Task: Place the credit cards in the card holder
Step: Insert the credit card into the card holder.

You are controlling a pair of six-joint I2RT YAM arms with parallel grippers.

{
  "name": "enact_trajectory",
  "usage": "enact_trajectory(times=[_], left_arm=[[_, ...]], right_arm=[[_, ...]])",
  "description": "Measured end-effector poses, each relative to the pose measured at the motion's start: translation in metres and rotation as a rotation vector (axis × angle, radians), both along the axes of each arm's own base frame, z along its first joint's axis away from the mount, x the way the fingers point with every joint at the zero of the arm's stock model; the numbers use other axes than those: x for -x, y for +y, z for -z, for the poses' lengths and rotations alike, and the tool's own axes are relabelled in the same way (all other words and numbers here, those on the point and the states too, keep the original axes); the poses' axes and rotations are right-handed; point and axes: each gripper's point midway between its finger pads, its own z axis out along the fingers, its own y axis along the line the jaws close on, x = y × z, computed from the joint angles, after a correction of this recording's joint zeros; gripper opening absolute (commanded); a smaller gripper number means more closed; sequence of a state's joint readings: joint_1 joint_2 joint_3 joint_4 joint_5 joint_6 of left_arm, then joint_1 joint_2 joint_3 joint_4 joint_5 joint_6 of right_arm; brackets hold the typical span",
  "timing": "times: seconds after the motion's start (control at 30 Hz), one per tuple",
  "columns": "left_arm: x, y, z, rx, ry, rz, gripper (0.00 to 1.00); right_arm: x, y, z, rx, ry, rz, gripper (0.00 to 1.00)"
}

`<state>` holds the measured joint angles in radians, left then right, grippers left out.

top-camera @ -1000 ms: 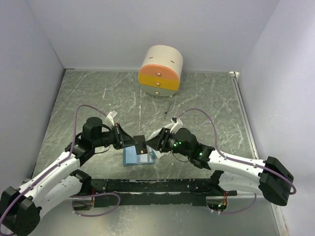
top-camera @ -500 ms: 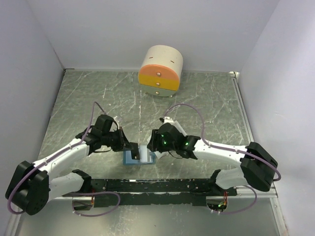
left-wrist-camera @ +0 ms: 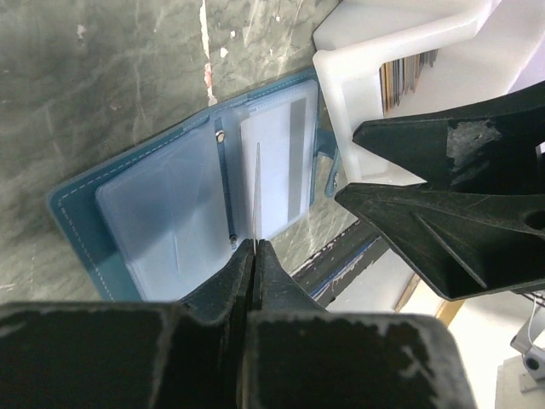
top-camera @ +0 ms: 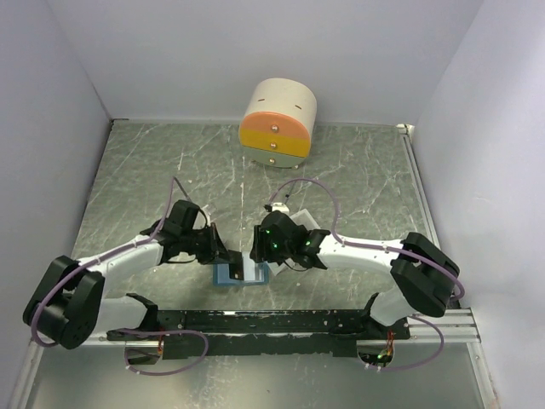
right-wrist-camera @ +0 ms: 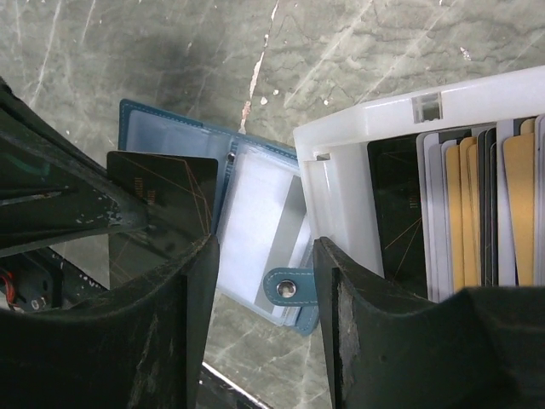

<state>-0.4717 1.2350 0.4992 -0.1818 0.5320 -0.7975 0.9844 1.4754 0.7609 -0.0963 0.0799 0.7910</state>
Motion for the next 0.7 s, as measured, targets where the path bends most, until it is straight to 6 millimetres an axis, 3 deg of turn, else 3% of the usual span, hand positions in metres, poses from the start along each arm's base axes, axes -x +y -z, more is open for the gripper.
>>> enact_trajectory(times=[0.7], left_arm=[[0.006,-0.007,0.027,0.02,0.073,0.067,0.07]], right_arm=[[-0.018,-0.016,0.003,0.068,-0.045,0.049,0.47]])
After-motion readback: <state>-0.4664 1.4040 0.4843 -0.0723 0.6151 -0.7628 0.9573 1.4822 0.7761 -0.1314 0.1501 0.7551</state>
